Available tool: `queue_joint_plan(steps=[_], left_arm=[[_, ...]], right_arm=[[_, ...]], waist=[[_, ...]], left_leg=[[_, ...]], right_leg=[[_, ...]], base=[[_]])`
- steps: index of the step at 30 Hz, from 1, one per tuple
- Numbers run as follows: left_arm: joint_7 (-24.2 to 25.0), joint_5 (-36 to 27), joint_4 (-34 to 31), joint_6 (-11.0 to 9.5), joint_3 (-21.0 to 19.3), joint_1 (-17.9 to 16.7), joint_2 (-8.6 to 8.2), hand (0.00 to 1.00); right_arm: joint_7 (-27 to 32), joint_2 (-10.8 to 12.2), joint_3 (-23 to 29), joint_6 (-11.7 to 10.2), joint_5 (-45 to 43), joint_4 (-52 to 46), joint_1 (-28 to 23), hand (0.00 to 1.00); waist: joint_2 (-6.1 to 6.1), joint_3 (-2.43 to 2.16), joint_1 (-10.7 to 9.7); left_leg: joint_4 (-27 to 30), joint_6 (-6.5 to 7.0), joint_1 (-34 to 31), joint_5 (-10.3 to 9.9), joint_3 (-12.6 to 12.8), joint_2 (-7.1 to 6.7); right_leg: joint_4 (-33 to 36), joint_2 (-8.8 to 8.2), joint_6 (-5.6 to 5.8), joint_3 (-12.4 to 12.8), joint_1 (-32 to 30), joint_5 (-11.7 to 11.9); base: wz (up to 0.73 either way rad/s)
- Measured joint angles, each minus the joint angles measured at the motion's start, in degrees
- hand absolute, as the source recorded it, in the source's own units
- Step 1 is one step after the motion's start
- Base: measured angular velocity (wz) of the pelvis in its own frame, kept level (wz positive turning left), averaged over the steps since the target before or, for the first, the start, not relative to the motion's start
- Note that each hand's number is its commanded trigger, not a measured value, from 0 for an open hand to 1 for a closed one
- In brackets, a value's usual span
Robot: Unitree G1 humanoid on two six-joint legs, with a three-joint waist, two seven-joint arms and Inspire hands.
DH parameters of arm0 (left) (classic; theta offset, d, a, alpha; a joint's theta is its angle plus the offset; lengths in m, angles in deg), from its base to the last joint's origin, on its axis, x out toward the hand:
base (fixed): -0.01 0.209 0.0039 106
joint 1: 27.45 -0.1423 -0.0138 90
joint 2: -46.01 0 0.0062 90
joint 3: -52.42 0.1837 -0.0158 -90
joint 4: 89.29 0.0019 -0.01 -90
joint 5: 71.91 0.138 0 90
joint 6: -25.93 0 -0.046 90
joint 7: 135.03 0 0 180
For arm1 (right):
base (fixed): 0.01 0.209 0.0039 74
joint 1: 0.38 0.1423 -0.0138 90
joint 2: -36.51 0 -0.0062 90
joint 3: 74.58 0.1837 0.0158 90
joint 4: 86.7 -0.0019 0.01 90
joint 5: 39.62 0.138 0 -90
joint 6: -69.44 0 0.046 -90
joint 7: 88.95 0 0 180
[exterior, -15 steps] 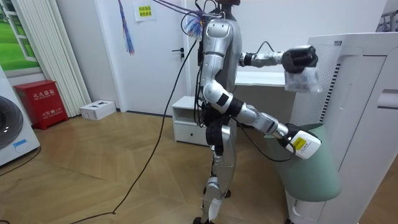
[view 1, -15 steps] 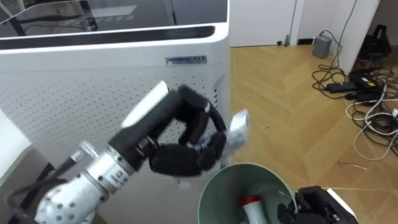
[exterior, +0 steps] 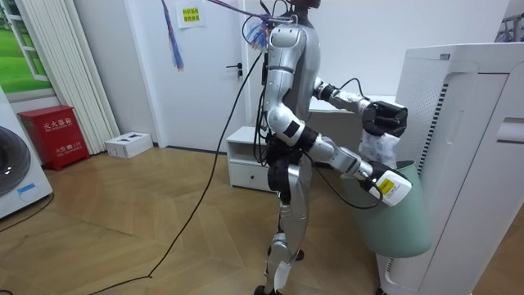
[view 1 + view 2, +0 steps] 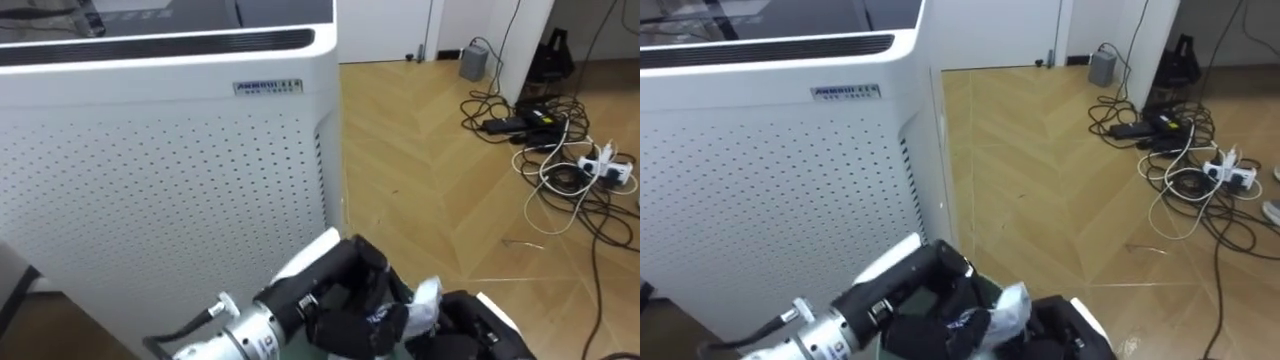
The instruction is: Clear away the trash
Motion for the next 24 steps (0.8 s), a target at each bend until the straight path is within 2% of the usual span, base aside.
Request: queue_joint_plan(steps=[9, 13, 18, 24], left_arm=[[2.05, 0.00, 0.64, 0.00, -0.03, -0.05, -1.26, 1.00], [2.04, 0.17, 1.08, 0.00, -0.04, -0.13, -1.30, 1.00], [1.96, 3.48, 1.09, 0.00, -0.18, -0.26, -1.42, 1.00], [1.88, 3.95, 1.08, -0.01, -0.74, -1.90, -1.44, 1.00]], right_arm=[[-0.71, 0.28, 0.13, 0.00, 0.00, 0.00, 0.02, 1.00], [-1.11, 0.19, 0.12, 0.00, 0.08, 0.00, 0.20, 1.00], [-2.14, 0.11, 0.08, 0.00, 0.20, 0.00, 0.20, 1.00], [-2.93, 0.12, 0.09, 0.00, 0.27, 0.00, 0.21, 1.00]], waist=[[0.20, -0.14, -0.22], [0.41, -0.28, 0.10], [0.70, -0.47, 0.19], [0.62, -0.52, 0.22]], left_leg=[[0.84, 0.00, -0.19, 0.00, -0.02, 0.06], [1.32, 0.01, -0.24, 0.00, 0.00, 0.10], [1.61, 0.02, -0.06, 0.00, -0.01, 0.11], [1.45, 0.04, 0.53, 0.02, -0.02, 0.09]], right_leg=[[0.53, -0.04, -0.07, 0.03, -0.01, 0.05], [1.31, -0.06, -0.11, 0.04, -0.74, 0.06], [1.35, -0.05, -0.15, 0.19, -0.68, 0.04], [2.09, -0.08, -0.25, 0.34, -0.66, -0.04]], base=[[0.00], [-0.01], [-0.02], [-0.01]])
